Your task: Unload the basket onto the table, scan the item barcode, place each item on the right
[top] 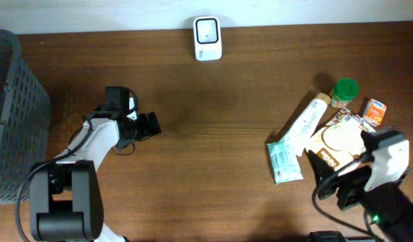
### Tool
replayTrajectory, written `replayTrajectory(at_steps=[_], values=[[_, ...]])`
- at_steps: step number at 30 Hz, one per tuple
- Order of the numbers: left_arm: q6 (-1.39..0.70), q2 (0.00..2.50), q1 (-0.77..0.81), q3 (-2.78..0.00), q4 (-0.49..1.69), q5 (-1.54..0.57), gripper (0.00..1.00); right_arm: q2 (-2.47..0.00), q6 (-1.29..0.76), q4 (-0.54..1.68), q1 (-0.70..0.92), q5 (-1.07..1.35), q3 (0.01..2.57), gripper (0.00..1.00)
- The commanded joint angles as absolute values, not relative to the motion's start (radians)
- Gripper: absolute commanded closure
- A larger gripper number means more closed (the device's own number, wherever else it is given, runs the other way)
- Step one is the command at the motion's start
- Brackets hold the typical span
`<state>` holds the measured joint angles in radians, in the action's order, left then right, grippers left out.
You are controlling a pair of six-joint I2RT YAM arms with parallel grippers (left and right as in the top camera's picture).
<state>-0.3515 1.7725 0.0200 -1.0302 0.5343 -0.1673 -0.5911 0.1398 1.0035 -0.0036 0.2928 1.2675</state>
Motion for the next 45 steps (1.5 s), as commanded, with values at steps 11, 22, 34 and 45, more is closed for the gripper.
replayTrajectory(at_steps=[11, 22, 34, 45], values=[[-0.344, 1.761, 0.017, -1.026, 0.535, -0.167, 0.01, -0.104, 0.205, -0.119, 0.000, 0.336, 0.198, 0.02], [-0.344, 1.761, 0.017, -1.026, 0.535, -0.167, 0.01, -0.003, 0.204, -0.087, 0.000, 0.350, 0.006, 0.02], [-0.344, 1.761, 0.017, -1.026, 0.535, -0.167, 0.01, -0.003, 0.202, 0.049, -0.001, 0.358, 0.006, 0.02], [-0.344, 1.761, 0.017, -1.026, 0.535, -0.167, 0.01, -0.004, 0.202, 0.049, -0.001, 0.358, 0.006, 0.02]])
